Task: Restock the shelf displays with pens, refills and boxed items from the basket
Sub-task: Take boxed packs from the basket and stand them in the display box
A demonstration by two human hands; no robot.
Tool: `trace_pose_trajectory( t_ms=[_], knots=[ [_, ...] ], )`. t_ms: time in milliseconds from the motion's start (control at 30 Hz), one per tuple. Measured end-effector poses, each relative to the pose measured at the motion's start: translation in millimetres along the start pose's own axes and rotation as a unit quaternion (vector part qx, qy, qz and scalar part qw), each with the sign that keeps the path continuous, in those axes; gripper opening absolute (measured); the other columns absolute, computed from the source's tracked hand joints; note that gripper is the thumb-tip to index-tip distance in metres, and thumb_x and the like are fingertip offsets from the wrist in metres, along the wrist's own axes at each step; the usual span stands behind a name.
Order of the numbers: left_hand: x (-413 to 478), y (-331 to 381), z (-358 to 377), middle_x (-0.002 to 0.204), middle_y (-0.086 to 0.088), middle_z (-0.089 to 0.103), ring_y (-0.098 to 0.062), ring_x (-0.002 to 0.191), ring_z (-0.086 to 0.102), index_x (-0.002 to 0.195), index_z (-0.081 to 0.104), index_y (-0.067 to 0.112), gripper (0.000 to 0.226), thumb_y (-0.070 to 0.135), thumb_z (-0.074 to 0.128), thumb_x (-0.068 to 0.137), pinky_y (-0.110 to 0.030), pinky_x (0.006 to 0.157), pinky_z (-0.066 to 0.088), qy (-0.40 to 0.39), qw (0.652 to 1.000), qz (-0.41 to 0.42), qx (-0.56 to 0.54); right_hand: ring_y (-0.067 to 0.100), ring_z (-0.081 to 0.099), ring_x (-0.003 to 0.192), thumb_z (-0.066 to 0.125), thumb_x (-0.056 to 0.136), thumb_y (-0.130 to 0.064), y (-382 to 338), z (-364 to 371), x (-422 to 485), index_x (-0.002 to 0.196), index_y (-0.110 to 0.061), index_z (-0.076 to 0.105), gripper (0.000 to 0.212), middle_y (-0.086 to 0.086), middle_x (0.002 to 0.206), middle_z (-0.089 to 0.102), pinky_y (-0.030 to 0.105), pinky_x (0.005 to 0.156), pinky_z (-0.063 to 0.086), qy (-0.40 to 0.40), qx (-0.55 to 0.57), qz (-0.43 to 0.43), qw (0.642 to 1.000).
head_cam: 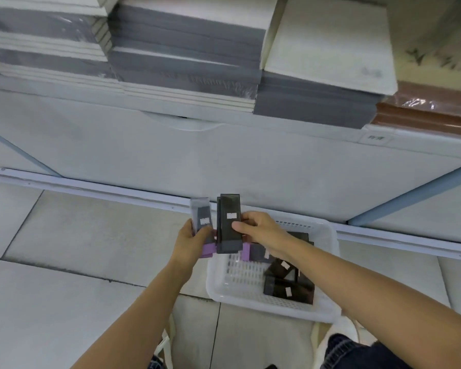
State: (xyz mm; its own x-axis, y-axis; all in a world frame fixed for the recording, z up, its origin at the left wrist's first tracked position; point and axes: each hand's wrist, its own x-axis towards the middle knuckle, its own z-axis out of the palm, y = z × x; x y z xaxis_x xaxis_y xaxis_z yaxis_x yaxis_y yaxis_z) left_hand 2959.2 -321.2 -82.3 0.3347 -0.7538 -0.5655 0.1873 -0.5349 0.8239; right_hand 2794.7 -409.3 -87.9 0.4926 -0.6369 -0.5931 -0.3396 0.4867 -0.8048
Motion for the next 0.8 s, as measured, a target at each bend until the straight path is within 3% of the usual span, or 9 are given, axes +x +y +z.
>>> trace_pose_trajectory(
  t_ms=[67, 133, 267, 433, 533, 633, 700, 800],
  knots=[
    [-11.5, 25.6, 5.4, 0.103, -0.01, 0.074, -0.028, 0.094, 0.071, 0.116, 0.062, 0.013, 0.028, 0.031, 0.056, 0.096, -0.036, 0.075, 0.058, -0.028, 0.997, 0.012, -0.071, 0.019, 0.069, 0.096, 0.062, 0.093, -0.015, -28.6, 4.2, -11.7, 0.112, -0.008, 0.064, 0.02, 0.009, 0.105, 0.072, 0.033, 0.085, 0.056, -0.004, 0.006, -0.044, 0.999],
    [-25.7, 50.9, 9.2, 0.103, -0.009, 0.074, -0.028, 0.093, 0.072, 0.117, 0.063, 0.017, 0.039, 0.041, 0.062, 0.087, -0.038, 0.072, 0.06, -0.062, 0.99, 0.031, -0.123, 0.017, 0.069, 0.091, 0.063, 0.093, -0.014, -53.5, 10.4, -24.4, 0.108, -0.007, 0.066, 0.017, 0.009, 0.101, 0.072, 0.029, 0.081, 0.057, 0.009, 0.018, -0.091, 0.996],
    [-55.0, 91.1, 8.4, 0.098, -0.012, 0.075, -0.026, 0.083, 0.073, 0.116, 0.061, 0.009, 0.038, 0.027, 0.071, 0.083, -0.033, 0.062, 0.059, -0.035, 0.984, 0.07, -0.159, 0.016, 0.069, 0.086, 0.062, 0.093, -0.016, -97.9, 22.5, -55.3, 0.101, -0.011, 0.069, 0.011, 0.012, 0.096, 0.07, 0.024, 0.075, 0.057, 0.022, 0.01, -0.172, 0.985],
    [-92.3, 139.4, -5.1, 0.093, -0.011, 0.075, -0.021, 0.075, 0.073, 0.107, 0.066, 0.009, 0.05, 0.032, 0.081, 0.065, -0.027, 0.054, 0.055, 0.008, 0.975, 0.119, -0.189, 0.026, 0.068, 0.096, 0.054, 0.098, -0.019, -146.9, 33.8, -93.7, 0.117, -0.012, 0.065, 0.022, 0.017, 0.108, 0.07, 0.029, 0.079, 0.058, 0.007, -0.013, -0.244, 0.97],
    [-113.3, 167.4, -14.4, 0.104, -0.012, 0.074, -0.026, 0.091, 0.072, 0.116, 0.066, 0.009, 0.047, 0.028, 0.079, 0.074, -0.029, 0.061, 0.056, -0.001, 0.967, 0.153, -0.203, 0.017, 0.066, 0.087, 0.052, 0.099, -0.013, -176.9, 39.5, -119.8, 0.128, -0.022, 0.055, 0.03, 0.011, 0.1, 0.068, 0.024, 0.073, 0.054, -0.007, -0.004, -0.301, 0.954],
    [-133.9, 195.0, -19.0, 0.107, -0.015, 0.073, -0.029, 0.094, 0.07, 0.116, 0.066, 0.007, 0.041, 0.021, 0.077, 0.079, -0.029, 0.061, 0.056, -0.003, 0.964, 0.165, -0.21, 0.021, 0.064, 0.082, 0.054, 0.097, -0.009, -200.8, 43.3, -146.7, 0.129, -0.024, 0.045, 0.036, 0.016, 0.088, 0.065, 0.029, 0.07, 0.052, -0.016, -0.016, -0.353, 0.936],
    [-146.5, 211.7, -19.9, 0.107, -0.017, 0.072, -0.031, 0.093, 0.07, 0.117, 0.064, 0.003, 0.042, 0.017, 0.077, 0.08, -0.03, 0.06, 0.056, -0.003, 0.962, 0.167, -0.216, 0.024, 0.061, 0.084, 0.052, 0.098, -0.008, -211.9, 44.2, -160.7, 0.122, -0.015, 0.051, 0.024, 0.028, 0.098, 0.063, 0.033, 0.067, 0.047, -0.014, -0.056, -0.385, 0.921],
    [-162.3, 234.2, -22.6, 0.109, -0.019, 0.071, -0.033, 0.094, 0.069, 0.12, 0.062, 0.001, 0.046, 0.015, 0.078, 0.079, -0.032, 0.06, 0.055, 0.015, 0.957, 0.172, -0.234, 0.015, 0.057, 0.092, 0.05, 0.095, -0.002, -227.1, 43.8, -179.3, 0.132, -0.014, 0.053, 0.038, 0.014, 0.12, 0.061, 0.025, 0.069, 0.049, -0.048, -0.097, -0.401, 0.91]
  ],
)
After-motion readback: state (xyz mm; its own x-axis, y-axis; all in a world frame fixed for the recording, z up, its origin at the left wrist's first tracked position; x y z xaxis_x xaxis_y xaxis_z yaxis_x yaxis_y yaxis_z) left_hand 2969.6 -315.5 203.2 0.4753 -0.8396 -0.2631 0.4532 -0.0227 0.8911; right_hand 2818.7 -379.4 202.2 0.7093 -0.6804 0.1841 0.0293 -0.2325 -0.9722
